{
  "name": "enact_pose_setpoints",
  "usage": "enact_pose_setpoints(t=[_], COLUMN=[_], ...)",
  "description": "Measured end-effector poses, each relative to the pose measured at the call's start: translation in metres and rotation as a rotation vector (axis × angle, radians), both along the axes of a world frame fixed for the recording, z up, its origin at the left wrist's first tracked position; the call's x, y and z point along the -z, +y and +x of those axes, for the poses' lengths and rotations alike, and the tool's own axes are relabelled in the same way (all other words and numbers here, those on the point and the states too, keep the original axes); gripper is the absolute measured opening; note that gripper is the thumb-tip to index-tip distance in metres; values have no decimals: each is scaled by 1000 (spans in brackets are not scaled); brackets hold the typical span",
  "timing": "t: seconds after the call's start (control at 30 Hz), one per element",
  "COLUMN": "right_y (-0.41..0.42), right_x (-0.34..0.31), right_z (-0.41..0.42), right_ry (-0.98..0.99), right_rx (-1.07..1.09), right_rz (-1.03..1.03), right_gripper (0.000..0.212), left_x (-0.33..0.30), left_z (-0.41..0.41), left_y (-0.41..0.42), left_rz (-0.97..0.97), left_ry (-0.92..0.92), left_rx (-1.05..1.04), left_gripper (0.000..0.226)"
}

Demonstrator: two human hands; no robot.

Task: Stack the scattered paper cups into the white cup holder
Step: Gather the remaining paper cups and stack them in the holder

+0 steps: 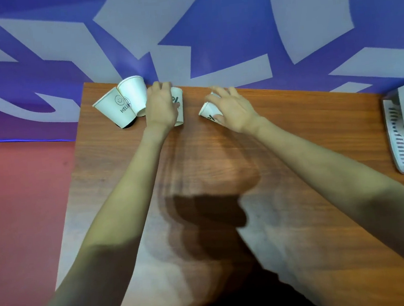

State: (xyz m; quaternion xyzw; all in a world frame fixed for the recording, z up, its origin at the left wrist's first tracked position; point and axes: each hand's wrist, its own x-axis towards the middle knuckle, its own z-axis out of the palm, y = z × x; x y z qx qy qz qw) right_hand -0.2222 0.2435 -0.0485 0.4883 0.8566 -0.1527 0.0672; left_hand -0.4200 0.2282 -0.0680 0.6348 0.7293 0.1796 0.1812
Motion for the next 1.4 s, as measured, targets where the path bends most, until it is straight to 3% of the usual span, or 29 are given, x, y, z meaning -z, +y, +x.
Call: enact_pose_setpoints(t=[0.17,0.3,0.53,0.77,1.03,1.27,1.4], right_y=[-32,-60,-118,-167,-205,-210,-189], right_x=[-10,-17,-36,-53,-69,-85,-87], right_z=[46,92,185,279,403,507,548], right_ry=[103,148,331,453,511,601,563], right_rx=[100,163,292,436,543,781,834], right_rz=[-4,51,147,235,399,759,859], right_gripper=[32,16,9,9,12,15,19], left_x=[-6,-12,-30,-61,-98,-113,-120], left_z=[25,50,117,209,342,433,464], left_y=[-33,-71,-127,-148,-155,-158,-151], left_rz=[-21,-38,-75,85,198,243,312], left_ry=[-18,-15,-145,-103,-185,-242,-214], left_rx=[43,93,173,346,491,559,547], left_gripper=[20,20,17,11,7,7,8])
